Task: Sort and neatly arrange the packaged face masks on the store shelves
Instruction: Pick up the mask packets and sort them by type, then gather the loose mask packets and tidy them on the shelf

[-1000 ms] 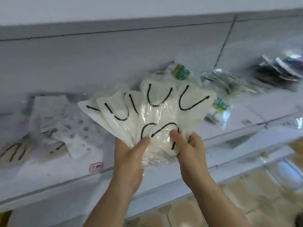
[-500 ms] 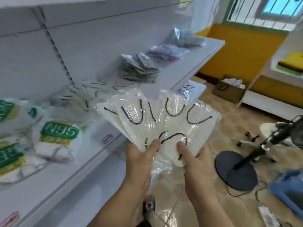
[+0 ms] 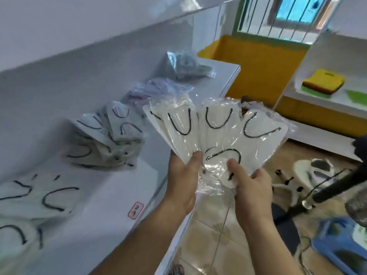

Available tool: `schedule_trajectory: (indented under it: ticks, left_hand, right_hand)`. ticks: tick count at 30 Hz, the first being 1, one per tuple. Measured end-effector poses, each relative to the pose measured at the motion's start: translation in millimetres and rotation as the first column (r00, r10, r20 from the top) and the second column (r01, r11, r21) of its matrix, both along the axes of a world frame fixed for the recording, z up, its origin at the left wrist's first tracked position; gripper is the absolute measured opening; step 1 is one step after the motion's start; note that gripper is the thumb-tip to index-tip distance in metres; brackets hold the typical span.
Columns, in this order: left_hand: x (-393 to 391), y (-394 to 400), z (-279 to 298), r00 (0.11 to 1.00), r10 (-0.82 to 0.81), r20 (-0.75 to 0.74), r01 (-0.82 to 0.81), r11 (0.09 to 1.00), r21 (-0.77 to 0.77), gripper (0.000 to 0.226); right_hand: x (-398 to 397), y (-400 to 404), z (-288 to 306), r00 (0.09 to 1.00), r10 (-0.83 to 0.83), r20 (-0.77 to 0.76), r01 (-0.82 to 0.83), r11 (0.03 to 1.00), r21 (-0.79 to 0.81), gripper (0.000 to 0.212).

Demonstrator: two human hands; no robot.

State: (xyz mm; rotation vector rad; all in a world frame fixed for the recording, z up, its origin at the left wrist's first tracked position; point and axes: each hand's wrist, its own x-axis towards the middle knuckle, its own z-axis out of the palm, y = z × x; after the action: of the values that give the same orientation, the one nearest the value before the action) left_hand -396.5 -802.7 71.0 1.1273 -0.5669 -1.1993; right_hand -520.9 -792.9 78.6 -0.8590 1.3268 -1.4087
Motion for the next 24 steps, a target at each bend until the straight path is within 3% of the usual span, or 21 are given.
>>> schedule_trajectory:
  ticks: [4,6,8,10,13,16,17,19,21,24]
  left_hand:
    - [25,-40,10,0.994,0.106,-0.026,-0.107,0.993,-0.039,0.037]
    - [44,-54,4,0.969,0.248,-0.019,-0.249,0.968,-0.026,0.037]
    - [69,-55,-3,0.892,0.452,0.02,-0.453,0.891,0.025,0.033]
    - [90,-42,-6,0.785,0.613,0.094,-0.618,0.785,0.041,0.025]
    - [109,-7,-2,0.593,0.798,0.107,-0.804,0.593,0.034,0.006]
    - [120,43,2,0.345,0.93,0.129,-0.938,0.334,0.096,0.026]
    - [123,62,2,0.282,0.947,0.153,-0.958,0.268,0.106,0.02]
    - [128,98,1,0.234,0.944,0.231,-0.969,0.207,0.137,0.006]
    - [139,133,2,0.262,0.893,0.366,-0.959,0.198,0.204,0.009]
    - [136,182,0,0.295,0.806,0.513,-0.94,0.148,0.308,0.023]
  right_hand:
    - [34,-54,7,0.996,0.086,-0.004,-0.086,0.996,0.017,0.004]
    - [59,-81,4,0.984,0.177,0.021,-0.178,0.983,0.042,0.021]
    - [90,-98,-1,0.944,0.329,-0.005,-0.328,0.942,0.065,0.035]
    - [122,-106,-9,0.873,0.487,-0.03,-0.485,0.873,0.055,0.015]
    - [169,-97,-11,0.679,0.734,-0.022,-0.734,0.679,0.019,0.014]
    - [204,-70,-13,0.44,0.898,0.007,-0.898,0.44,0.021,0.019]
    - [214,-59,-12,0.364,0.931,0.02,-0.931,0.363,0.024,0.018]
    - [234,-37,-13,0.24,0.969,0.067,-0.971,0.238,0.028,0.021]
    - [257,-20,-17,0.153,0.982,0.113,-0.988,0.149,0.043,0.03]
    - [268,-3,-12,0.048,0.994,0.1,-0.983,0.03,0.179,0.061]
